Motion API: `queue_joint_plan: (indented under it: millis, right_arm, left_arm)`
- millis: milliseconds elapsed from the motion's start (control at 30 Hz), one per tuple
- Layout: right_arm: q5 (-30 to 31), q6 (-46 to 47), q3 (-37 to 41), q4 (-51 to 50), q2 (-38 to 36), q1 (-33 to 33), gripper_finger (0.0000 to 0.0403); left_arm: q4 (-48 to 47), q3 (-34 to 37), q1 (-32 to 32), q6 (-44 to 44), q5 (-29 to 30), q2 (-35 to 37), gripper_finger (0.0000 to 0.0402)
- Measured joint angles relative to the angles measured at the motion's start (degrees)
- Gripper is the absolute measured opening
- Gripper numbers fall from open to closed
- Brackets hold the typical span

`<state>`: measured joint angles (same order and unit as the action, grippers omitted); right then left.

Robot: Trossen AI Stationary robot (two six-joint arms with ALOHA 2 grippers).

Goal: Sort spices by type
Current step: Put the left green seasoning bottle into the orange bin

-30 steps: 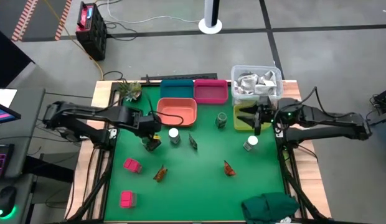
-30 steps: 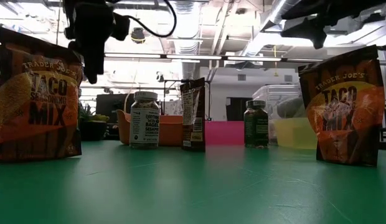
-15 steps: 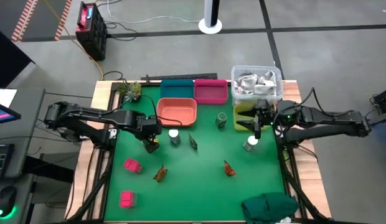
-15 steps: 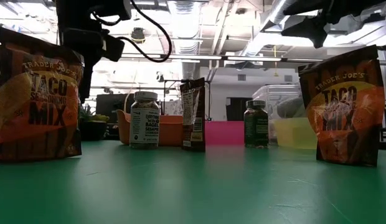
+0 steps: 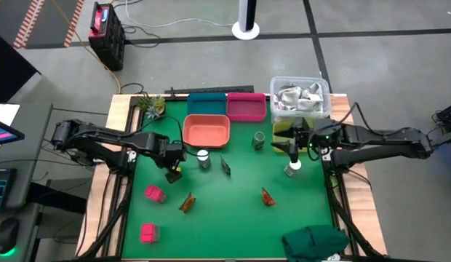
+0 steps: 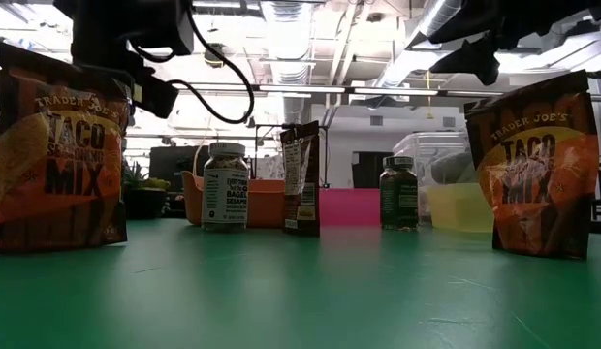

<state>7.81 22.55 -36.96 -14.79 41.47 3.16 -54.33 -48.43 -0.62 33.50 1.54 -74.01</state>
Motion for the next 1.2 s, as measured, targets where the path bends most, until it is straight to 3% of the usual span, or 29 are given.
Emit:
queue_joint_plan:
  millis: [167,367,633,767,967,1200]
  right_arm:
    - [0.0,0.0,0.0,1.3,1.0,0.0,0.0276]
    - [0.0,0.0,0.0,2.0,0.9,0.0,0.0276]
    - [0.0,0.0,0.0,2.1,0.9,0.0,0.0276]
    - [0.0,0.0,0.0,2.1,0.9,0.0,0.0276]
    - [0.0,-0.1,0.0,2.1,0.9,0.0,0.0276]
    - [0.0,-0.1,0.0,2.3,0.9,0.0,0.0276]
  left_arm:
    - [1.9,0.6,0.0,0.1,-0.3,0.0,0.0286]
    - [1.6,1.8,0.1,1.6,-4.0,0.1,0.019]
    - [-0.7,-1.9,1.9,1.7,-9.0,0.3,0.019]
    - [-3.9,-6.7,3.9,-1.3,-10.4,0.3,0.019]
    - [-4.5,-15.4,9.2,-3.4,-17.3,-0.2,0.019]
    - [-4.8,-24.8,16.4,-5.7,-15.6,-0.3,0.019]
